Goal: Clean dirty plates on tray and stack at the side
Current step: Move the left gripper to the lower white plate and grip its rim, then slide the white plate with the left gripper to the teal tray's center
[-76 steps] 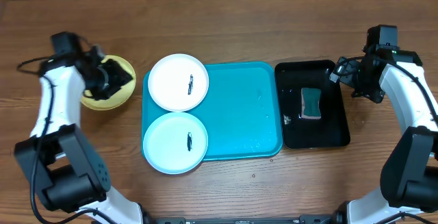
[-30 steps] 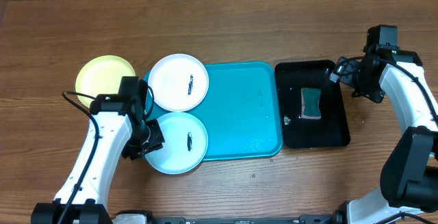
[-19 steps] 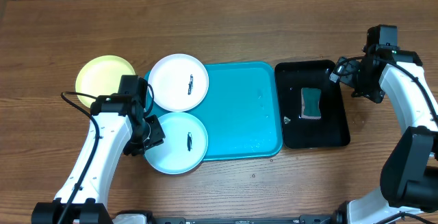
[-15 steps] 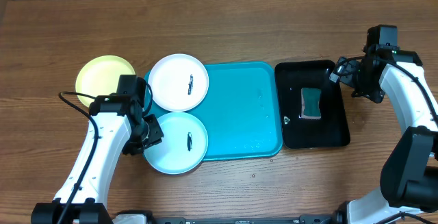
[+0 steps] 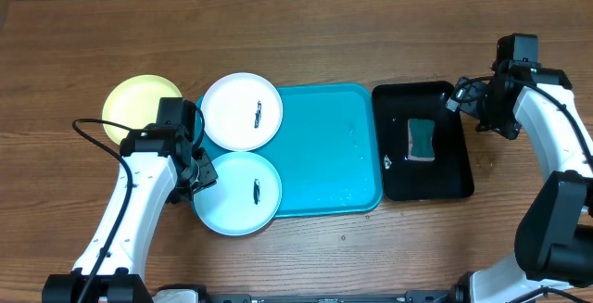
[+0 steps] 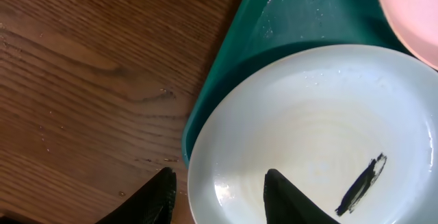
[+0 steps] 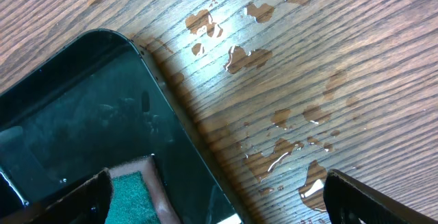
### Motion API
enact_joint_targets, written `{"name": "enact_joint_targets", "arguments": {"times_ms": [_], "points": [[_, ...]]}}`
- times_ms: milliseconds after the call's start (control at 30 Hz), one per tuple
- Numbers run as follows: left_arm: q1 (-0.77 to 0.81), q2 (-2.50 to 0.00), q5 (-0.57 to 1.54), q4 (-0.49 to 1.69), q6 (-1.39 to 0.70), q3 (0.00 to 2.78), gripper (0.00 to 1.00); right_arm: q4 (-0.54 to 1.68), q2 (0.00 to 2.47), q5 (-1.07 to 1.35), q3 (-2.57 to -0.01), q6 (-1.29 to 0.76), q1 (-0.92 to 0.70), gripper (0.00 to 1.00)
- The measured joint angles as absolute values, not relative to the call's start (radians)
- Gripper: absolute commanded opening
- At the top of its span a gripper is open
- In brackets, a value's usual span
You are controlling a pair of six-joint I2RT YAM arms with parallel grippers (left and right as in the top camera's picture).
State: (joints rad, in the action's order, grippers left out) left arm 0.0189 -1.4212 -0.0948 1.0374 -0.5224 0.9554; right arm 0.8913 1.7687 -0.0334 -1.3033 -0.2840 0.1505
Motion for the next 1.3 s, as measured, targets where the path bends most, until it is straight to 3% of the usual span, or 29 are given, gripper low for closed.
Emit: {"name": "enact_joint_targets", "arguments": {"times_ms": [567,867,1300], "points": [[0.019,-1.422,-0.102,0.896,-0.522,0.773,0.37,0.891,1.769,-0.033,-1.303,-0.284,0.150,1.00],[0.019,-1.422,-0.081,0.890,-0.521,0.726,0.04,0.891,1.769,-0.034,-1.303,-0.284,0.151,1.00],[0.018,-1.420,0.170,0.887,-0.437,0.728,0.04,0.891,1.769,-0.034,-1.303,-0.284,0.150,1.00]]}}
